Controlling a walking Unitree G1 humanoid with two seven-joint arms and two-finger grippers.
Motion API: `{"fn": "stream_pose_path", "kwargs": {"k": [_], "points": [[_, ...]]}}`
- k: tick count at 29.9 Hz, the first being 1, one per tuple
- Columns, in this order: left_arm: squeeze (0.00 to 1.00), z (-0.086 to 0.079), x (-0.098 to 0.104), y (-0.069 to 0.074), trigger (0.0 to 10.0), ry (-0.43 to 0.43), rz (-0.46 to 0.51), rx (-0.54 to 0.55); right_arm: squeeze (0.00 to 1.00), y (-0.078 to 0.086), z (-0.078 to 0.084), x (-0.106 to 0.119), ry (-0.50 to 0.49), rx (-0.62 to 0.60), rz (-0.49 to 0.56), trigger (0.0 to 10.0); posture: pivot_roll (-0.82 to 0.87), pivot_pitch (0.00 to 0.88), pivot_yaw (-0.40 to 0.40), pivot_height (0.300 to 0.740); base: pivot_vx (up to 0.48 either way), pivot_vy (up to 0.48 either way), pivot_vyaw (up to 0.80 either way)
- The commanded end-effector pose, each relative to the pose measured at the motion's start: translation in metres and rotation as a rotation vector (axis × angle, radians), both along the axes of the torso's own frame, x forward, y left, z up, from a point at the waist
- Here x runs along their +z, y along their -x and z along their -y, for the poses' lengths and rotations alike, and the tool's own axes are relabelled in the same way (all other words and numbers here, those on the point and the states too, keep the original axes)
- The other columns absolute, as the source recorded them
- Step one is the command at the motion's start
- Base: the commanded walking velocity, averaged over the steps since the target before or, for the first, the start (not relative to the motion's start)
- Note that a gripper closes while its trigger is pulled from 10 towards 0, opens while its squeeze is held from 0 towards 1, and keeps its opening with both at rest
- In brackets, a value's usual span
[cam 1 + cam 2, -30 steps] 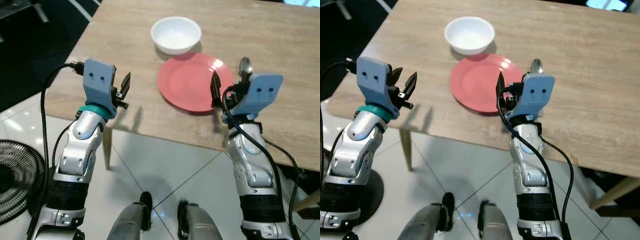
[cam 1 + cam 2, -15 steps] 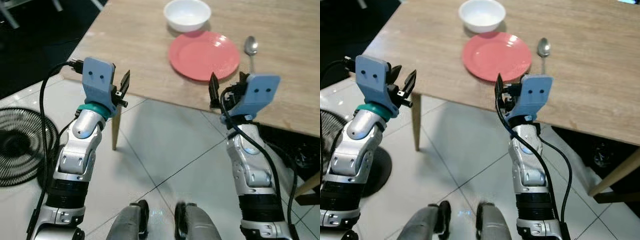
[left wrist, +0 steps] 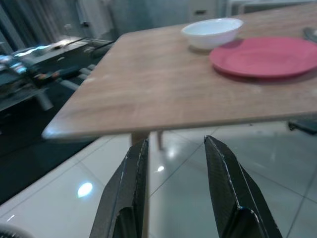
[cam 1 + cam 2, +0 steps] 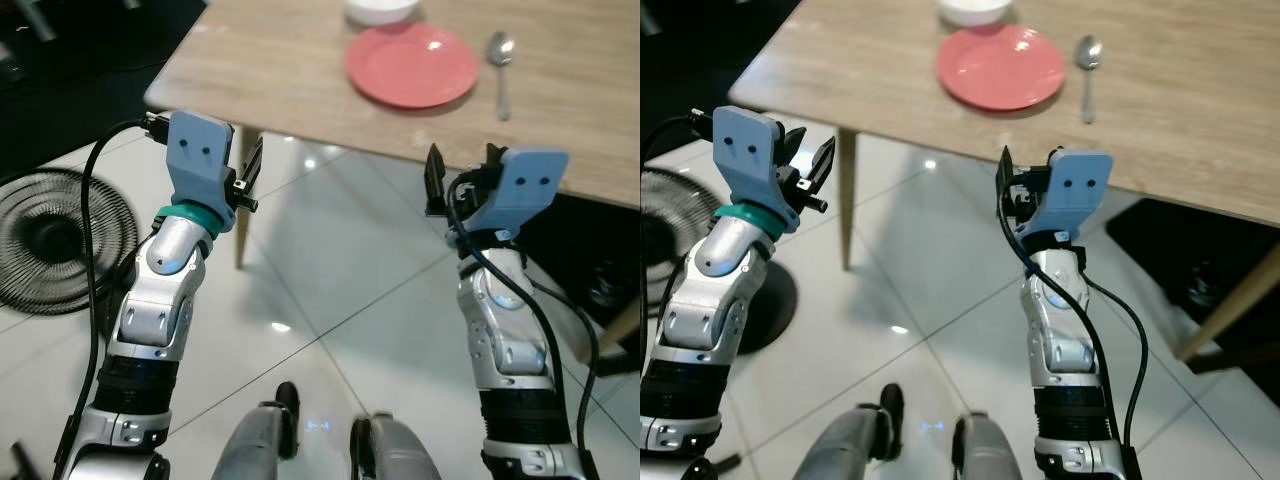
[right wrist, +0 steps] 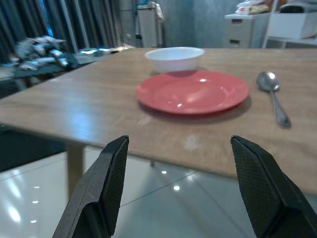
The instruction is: Setting the table
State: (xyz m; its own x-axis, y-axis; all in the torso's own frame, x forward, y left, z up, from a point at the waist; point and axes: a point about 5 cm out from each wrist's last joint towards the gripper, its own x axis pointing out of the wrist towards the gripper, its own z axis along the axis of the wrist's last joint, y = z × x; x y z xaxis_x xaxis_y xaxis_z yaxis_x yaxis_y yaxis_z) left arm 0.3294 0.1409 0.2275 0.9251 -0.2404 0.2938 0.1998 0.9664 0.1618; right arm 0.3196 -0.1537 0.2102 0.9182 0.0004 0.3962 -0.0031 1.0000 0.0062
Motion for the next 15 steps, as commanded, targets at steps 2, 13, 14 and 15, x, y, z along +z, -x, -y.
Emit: {"fn": "stream_pose_path", "kwargs": {"k": [2, 13, 14, 15], "points": [[0.0, 0.0019, -0.0062, 0.0006, 10.0, -0.012, -0.02, -0.005, 0.0, 0.0015, 0.0065, -0.005, -0.004, -0.024, -0.017, 10.0, 0.0, 0.182, 0.113, 0.74, -0.289, 0.0, 0.0], [0.0, 0.0029, -0.0062, 0.0002, 10.0, -0.014, -0.018, -0.01, 0.0, 0.0011, 0.0075, -0.0053, -0.002, -0.027, -0.018, 10.0, 0.0, 0.179, 0.112, 0.74, -0.287, 0.0, 0.0], [0.0, 0.0029, -0.0062, 0.0002, 10.0, -0.014, -0.018, -0.01, 0.0, 0.0011, 0.0075, -0.0053, -0.002, -0.027, -0.018, 10.0, 0.0, 0.179, 0.112, 0.74, -0.281, 0.0, 0.0], [0.0, 0.0029, -0.0062, 0.0002, 10.0, -0.013, -0.018, -0.01, 0.0, 0.001, 0.0075, -0.0053, -0.002, -0.027, -0.018, 10.0, 0.0, 0.178, 0.112, 0.74, -0.285, 0.0, 0.0]]}}
